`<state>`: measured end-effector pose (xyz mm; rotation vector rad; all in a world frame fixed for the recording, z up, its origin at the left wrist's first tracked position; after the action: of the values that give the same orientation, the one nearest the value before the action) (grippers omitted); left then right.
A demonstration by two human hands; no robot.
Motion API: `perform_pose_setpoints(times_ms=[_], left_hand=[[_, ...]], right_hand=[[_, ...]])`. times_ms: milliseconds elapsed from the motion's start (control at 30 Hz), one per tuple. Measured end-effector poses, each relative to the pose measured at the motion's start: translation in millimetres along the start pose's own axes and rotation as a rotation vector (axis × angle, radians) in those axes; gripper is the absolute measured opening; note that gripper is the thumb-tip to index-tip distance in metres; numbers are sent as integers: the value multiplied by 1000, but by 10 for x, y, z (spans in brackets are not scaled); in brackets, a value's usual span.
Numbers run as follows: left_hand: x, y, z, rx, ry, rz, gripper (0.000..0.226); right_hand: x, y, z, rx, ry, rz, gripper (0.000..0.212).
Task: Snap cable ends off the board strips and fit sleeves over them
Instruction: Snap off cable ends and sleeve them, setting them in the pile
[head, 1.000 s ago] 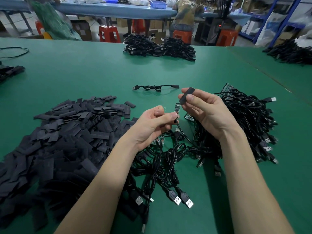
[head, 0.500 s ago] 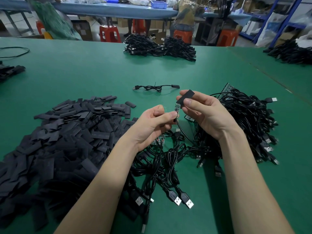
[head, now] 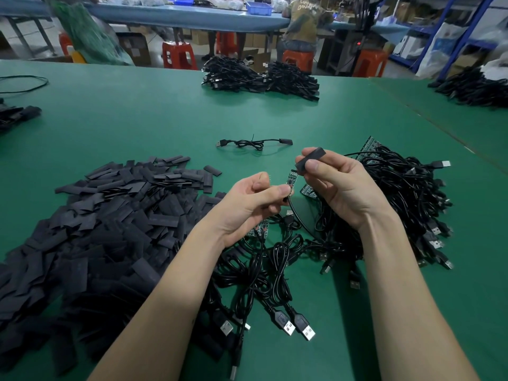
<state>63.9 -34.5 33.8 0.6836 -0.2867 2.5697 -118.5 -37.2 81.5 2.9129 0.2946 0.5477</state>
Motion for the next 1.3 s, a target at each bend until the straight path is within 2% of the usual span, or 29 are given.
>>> perform_pose_setpoints(times_ms=[533, 1067, 1300], left_hand=[[-6, -30, 38, 1, 24, -32, 45], [12, -124, 163, -29, 77, -62, 45], [-13, -124, 187, 2, 42, -43, 44]], right_hand=[[31, 2, -25, 22, -77, -27, 17], [-39, -32, -68, 91, -105, -192, 24], [63, 36, -16, -14, -98, -222, 22]])
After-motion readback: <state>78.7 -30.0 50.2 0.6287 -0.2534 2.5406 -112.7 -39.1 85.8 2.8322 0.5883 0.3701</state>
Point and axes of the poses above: each hand's wrist, its own y-axis towards the middle knuckle, its own x-axis out of the palm, z = x × y, the point moved 1 cm from there along y, towards the middle knuckle, and after that the axes turned 7 degrees about -x, right-handed, at the moved point
